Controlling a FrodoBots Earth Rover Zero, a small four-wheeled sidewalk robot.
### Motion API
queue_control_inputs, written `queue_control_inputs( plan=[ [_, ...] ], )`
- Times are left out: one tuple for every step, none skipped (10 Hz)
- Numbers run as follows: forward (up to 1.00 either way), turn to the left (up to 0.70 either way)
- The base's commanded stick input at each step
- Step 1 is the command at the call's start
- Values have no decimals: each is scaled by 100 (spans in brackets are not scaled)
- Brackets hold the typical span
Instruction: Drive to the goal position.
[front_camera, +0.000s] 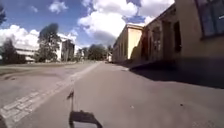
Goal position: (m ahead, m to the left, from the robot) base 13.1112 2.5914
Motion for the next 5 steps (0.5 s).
queue_control_inputs(
  plan=[
    [85, 0],
    [85, 0],
    [85, 0],
    [85, 0],
    [85, 0]
  ],
)
